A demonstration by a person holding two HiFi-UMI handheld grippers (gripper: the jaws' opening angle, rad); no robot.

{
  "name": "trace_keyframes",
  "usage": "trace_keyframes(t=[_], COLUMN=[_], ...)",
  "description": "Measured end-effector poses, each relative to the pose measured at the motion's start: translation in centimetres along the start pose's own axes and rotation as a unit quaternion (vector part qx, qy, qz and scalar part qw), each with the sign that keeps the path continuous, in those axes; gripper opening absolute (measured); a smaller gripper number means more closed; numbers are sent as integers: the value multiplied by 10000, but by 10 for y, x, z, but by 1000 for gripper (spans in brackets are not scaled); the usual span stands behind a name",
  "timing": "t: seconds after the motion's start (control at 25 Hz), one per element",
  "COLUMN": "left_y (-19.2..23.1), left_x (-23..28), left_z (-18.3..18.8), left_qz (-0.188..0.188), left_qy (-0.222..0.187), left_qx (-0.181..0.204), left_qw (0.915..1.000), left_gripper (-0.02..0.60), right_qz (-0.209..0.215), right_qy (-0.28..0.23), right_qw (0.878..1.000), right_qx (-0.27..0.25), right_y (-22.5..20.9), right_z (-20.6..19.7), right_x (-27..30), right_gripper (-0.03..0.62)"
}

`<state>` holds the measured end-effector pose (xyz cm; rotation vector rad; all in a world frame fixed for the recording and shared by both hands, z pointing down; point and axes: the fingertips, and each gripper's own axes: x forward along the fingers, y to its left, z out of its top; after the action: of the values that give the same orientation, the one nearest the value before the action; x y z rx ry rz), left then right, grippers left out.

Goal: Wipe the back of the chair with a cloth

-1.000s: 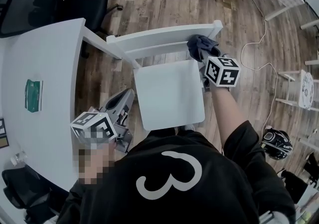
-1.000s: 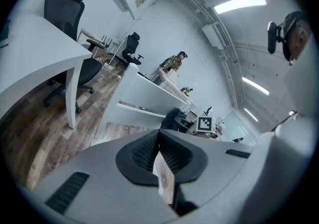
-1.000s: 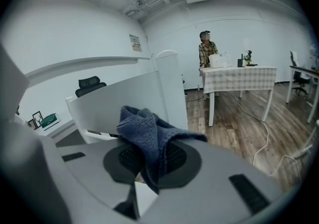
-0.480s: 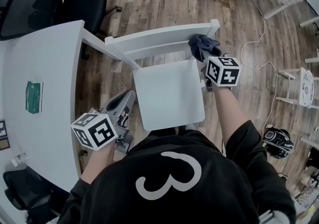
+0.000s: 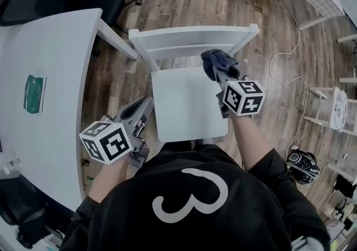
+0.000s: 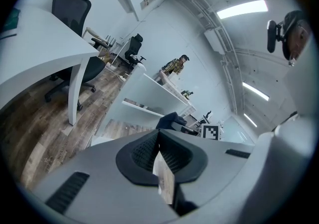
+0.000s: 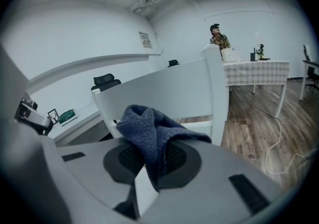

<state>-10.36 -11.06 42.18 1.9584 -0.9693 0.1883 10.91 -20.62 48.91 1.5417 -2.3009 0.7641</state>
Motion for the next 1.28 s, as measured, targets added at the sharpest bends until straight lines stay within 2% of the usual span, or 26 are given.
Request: trace_keyframes(t=[0.6,0.84,1.12,1.28], left_y=[67,82,84,90], left_x=[-64,-77,-88,-92], left_z=[-20,-36,-45,-49], left_qz=[666,780,830,903], left_qy=[-406,-453,-575,-611], left_qx=[-560,-790,-957,-1046], left_qw=[9954,9928,9903,9885], left_gripper=[14,14,14,14], right_qz=[1100,1202,1126,1081], right_qy=[583,764,886,850], right_qw=[9917,9890,9870,9882], right_qx=[-316,-394,-725,-682], right_y=[121,144,153,156], right_z=[-45,-59,-60,-58], right_x=[72,102,129,140], right_gripper=[52,52,52,52])
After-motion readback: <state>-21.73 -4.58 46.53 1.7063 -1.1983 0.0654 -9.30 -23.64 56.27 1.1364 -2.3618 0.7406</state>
